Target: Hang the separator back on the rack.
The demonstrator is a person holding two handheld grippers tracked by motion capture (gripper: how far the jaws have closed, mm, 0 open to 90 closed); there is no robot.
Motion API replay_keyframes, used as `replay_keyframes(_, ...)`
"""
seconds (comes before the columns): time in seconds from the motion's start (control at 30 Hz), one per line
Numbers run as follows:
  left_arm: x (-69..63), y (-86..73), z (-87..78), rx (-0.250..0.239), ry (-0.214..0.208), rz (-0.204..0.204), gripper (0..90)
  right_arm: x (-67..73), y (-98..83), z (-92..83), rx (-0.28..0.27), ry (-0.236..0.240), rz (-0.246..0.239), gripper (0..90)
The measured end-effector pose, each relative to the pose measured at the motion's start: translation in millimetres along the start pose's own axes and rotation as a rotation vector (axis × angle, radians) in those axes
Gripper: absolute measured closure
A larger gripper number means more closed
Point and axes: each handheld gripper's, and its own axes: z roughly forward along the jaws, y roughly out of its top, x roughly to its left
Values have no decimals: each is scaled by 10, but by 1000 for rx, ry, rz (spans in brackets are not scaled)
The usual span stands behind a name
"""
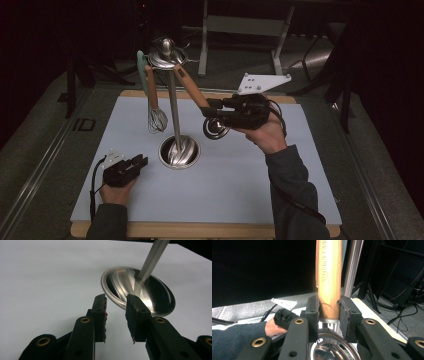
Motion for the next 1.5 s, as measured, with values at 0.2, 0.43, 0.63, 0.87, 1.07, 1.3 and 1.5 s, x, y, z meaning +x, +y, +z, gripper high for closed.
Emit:
replay_keyframes(0.2,0,0,1,-2,0,0,700,6,-5,14,3,5,-5,709)
replay_keyframes(0.43,1,0,-1,-2,0,-1,700,5,1,48,10,8,-4,708)
replay_keyframes(0.63,0,0,-1,-1,-3,0,700,-10,-29,82,32,-6,0,708)
replay_keyframes(0.87,1,0,-2,-1,-3,-1,700,-40,-16,145,40,-12,16,708)
replay_keyframes(1.07,2,0,-2,-2,-4,-3,700,-51,-25,184,43,-13,23,708)
replay_keyframes(1.3,3,0,-4,-3,-4,-2,697,-74,-45,279,61,-28,32,703)
replay_keyframes(1.5,3,-1,-3,-6,-6,-5,697,-100,-55,371,67,-24,47,697)
